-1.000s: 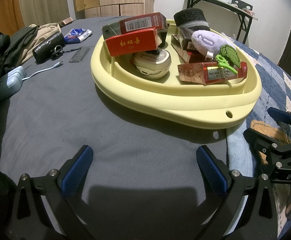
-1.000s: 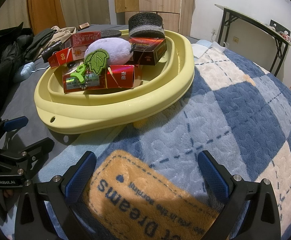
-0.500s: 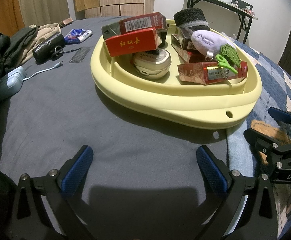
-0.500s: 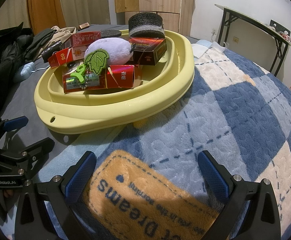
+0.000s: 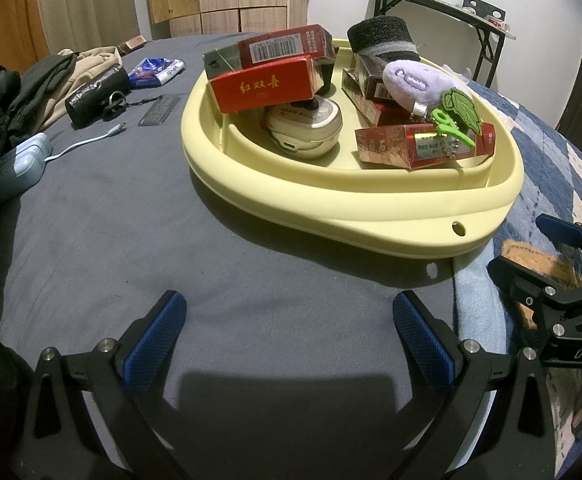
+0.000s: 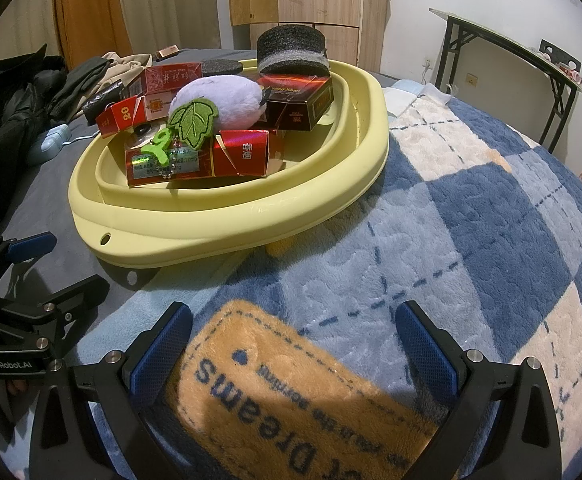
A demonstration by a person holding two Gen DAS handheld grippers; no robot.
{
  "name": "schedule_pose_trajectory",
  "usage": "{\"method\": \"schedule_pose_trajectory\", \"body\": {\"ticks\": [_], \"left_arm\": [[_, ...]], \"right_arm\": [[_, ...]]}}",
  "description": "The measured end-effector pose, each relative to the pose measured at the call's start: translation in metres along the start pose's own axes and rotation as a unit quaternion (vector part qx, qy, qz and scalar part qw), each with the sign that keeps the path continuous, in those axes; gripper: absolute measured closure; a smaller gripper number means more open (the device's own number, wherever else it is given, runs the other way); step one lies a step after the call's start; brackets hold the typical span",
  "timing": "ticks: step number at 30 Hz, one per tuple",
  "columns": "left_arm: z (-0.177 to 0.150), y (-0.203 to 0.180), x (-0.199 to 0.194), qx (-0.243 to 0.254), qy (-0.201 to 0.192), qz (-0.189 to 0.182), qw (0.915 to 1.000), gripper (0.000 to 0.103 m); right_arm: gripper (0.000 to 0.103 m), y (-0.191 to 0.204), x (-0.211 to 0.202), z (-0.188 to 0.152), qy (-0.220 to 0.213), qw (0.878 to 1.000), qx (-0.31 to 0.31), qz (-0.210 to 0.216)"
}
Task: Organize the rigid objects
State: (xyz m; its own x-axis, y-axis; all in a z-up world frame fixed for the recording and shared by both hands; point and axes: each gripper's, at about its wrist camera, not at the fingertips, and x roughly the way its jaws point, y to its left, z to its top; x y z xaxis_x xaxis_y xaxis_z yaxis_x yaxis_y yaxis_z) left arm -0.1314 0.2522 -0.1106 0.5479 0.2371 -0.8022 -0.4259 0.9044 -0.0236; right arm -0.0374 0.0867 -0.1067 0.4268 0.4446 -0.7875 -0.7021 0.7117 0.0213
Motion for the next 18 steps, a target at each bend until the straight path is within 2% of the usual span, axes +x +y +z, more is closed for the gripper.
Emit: {"method": "schedule_pose_trajectory", "body": {"ticks": [18], "left_arm": [[0.0003, -0.0002, 0.0002, 0.001, 0.0, 0.0, 1.0, 0.0]], "right_arm": [[0.0, 0.0, -0.0001, 0.0001, 0.0, 1.0, 0.0, 0.0]]}}
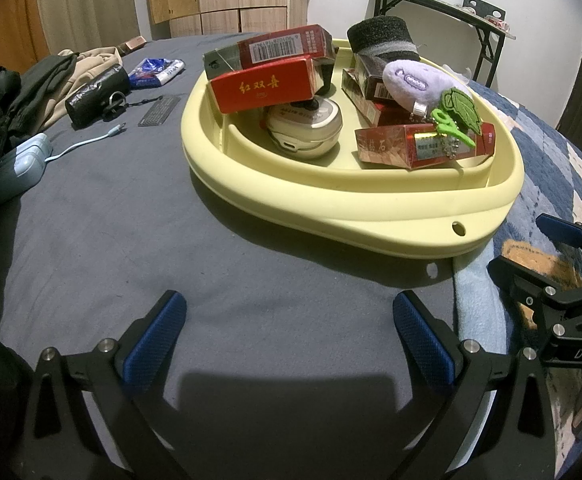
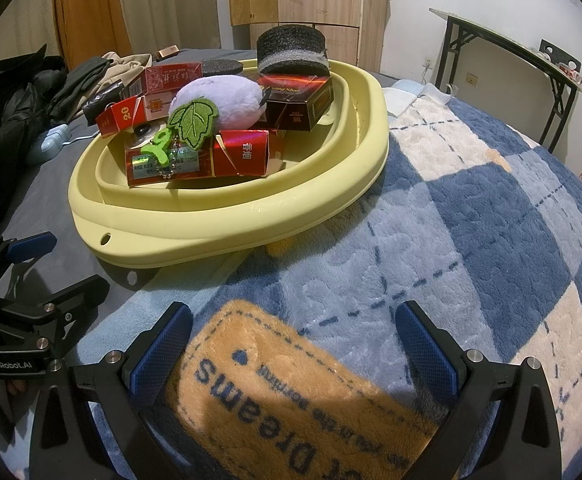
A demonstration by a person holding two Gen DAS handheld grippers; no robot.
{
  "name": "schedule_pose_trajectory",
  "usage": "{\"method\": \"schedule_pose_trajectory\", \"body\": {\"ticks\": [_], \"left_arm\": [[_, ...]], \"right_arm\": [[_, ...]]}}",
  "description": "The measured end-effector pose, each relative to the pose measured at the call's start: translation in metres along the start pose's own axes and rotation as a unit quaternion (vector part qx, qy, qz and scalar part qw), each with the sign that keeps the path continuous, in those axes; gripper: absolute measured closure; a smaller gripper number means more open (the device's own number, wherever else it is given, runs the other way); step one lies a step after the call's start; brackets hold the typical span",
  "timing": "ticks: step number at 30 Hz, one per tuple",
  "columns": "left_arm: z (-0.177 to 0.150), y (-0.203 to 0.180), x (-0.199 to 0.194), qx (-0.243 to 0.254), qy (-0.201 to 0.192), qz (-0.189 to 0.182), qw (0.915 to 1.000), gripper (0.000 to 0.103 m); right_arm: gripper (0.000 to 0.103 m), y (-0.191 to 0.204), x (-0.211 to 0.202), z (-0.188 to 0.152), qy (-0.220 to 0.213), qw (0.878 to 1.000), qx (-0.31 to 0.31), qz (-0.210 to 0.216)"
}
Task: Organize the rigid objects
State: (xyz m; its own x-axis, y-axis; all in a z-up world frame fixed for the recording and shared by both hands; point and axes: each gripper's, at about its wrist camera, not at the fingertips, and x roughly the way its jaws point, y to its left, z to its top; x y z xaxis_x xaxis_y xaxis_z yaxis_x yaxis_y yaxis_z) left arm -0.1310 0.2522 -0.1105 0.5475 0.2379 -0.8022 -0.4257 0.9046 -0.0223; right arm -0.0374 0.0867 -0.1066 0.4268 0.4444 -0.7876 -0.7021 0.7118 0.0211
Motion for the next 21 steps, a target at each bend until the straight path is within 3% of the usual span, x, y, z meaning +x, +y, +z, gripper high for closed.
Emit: {"method": "schedule_pose_trajectory", "body": {"ticks": [21], "left_arm": [[-0.0002, 0.0003, 0.0, 0.0, 0.0, 0.0, 1.0, 0.0]], "right_arm": [[0.0, -0.0001, 0.0, 0.0002, 0.0, 1.0, 0.0, 0.0]]}}
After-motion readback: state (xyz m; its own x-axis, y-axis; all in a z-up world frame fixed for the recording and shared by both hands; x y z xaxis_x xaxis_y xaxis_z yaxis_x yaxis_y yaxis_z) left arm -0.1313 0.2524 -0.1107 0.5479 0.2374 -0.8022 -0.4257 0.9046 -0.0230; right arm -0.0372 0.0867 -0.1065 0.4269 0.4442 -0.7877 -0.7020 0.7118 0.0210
